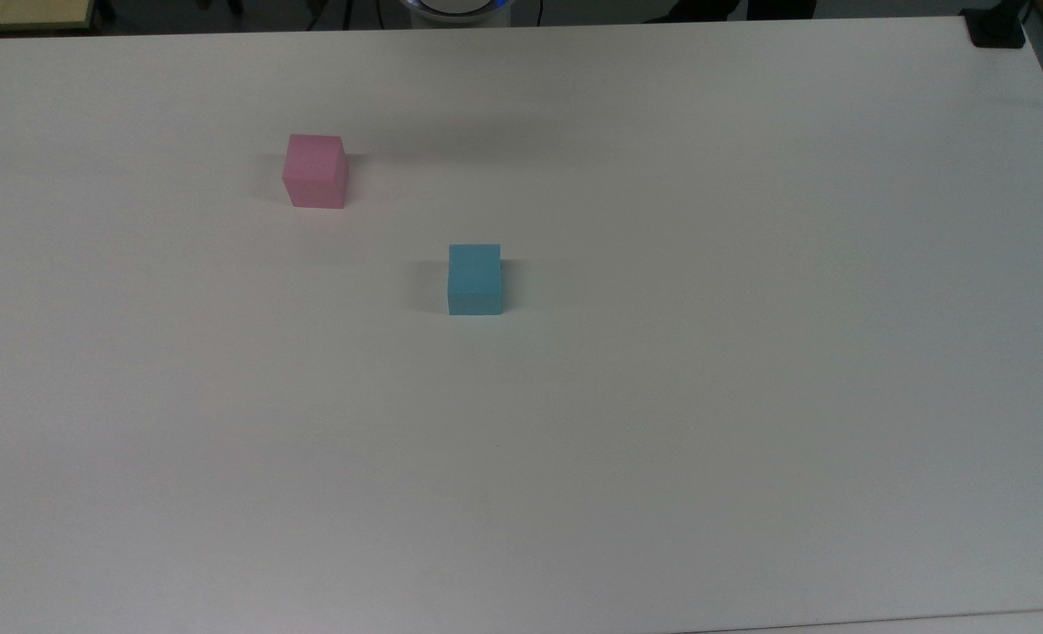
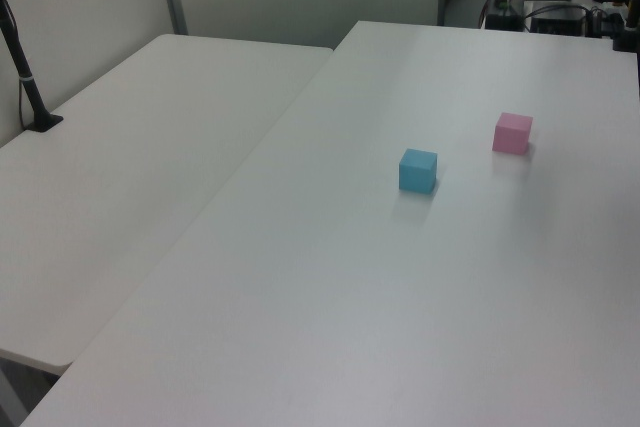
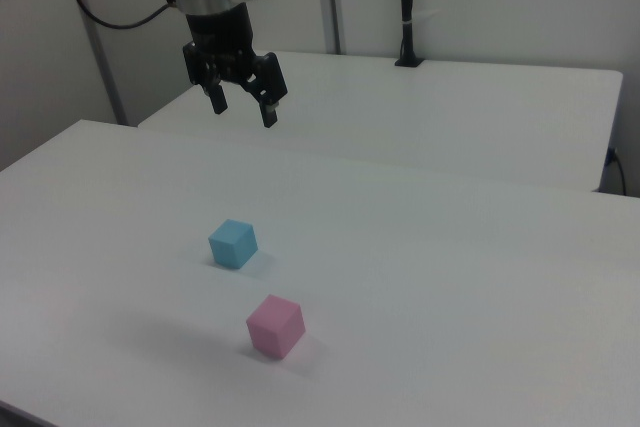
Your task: Put blue cube on pink cube
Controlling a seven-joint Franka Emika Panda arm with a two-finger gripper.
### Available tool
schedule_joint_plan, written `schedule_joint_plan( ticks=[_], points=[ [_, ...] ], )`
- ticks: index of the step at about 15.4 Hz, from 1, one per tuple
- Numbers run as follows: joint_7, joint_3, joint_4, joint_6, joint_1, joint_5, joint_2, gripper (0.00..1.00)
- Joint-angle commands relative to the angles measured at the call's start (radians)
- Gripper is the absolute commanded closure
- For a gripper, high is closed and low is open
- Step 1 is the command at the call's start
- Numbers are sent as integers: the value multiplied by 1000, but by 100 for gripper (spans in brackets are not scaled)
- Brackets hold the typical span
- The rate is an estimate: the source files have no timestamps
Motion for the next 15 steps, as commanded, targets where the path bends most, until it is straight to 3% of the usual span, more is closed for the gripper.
schedule_joint_plan(
  ticks=[1, 15],
  points=[
    [-13, -6, 16, -62, 7, 17, -28, 0],
    [-14, 12, 12, -67, 13, 17, -30, 0]
  ],
)
